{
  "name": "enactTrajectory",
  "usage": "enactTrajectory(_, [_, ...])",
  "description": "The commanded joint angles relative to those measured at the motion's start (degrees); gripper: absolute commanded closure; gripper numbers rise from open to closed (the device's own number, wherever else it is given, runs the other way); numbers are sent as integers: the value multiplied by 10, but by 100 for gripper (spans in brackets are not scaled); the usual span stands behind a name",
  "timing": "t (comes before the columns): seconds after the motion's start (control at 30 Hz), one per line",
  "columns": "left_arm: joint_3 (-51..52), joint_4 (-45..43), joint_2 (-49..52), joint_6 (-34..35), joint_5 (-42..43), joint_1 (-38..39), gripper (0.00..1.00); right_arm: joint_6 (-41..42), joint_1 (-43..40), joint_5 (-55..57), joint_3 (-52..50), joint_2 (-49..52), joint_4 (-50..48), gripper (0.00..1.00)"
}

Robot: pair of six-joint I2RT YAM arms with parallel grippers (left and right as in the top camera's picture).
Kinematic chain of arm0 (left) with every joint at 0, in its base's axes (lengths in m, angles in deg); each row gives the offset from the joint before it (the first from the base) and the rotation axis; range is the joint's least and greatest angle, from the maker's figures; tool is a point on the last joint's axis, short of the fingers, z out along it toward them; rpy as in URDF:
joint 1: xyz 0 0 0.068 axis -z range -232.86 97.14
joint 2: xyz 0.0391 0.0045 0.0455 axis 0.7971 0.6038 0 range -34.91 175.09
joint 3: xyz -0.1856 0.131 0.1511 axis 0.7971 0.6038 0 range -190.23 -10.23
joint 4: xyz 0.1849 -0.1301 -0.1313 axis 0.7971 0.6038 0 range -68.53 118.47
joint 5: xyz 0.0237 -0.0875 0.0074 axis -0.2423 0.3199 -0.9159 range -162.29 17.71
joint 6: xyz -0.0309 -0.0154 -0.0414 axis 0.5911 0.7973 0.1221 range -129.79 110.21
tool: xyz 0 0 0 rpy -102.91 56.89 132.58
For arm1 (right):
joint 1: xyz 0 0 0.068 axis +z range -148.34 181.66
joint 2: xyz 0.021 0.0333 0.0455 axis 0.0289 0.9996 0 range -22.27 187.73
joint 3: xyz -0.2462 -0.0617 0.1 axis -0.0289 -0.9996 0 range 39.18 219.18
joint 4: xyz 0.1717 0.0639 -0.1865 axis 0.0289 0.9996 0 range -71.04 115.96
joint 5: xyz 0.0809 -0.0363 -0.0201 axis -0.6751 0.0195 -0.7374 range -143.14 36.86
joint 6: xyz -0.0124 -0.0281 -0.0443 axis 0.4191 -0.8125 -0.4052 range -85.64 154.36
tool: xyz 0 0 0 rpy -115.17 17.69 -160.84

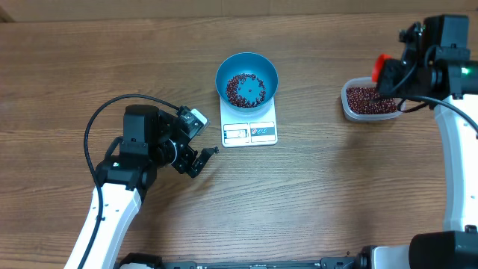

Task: Scoop item into bowl and weigh 150g on scale
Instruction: 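Return the empty scoop with the right gripper to the bean tub, then scoop more red beans from the tub with the right gripper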

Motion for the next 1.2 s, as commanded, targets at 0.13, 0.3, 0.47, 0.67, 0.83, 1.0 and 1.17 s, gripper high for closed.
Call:
enactTrajectory(0.13, [0, -2, 0, 6, -2, 1, 0, -39, -4, 37, -70, 40, -47, 96])
enactTrajectory(0.3, [0, -2, 0, 6, -2, 1, 0, -39, -3, 64, -80, 83, -56, 96])
enactTrajectory(0.47, [0, -2, 0, 5, -2, 1, 0, -39, -3, 68, -80, 138, -59, 96])
enactTrajectory(0.67, [0, -2, 0, 5, -2, 1, 0, -37, -3, 24, -80, 175, -77, 96])
enactTrajectory(0.83, [0, -2, 0, 5, -2, 1, 0, -37, -4, -58, -80, 185, -85, 96])
enactTrajectory(1.0, [0, -2, 0, 6, -2, 1, 0, -37, -4, -112, -80, 193, -85, 96])
enactTrajectory(1.17, [0, -2, 0, 5, -2, 1, 0, -37, -27, -178, -80, 193, -78, 96])
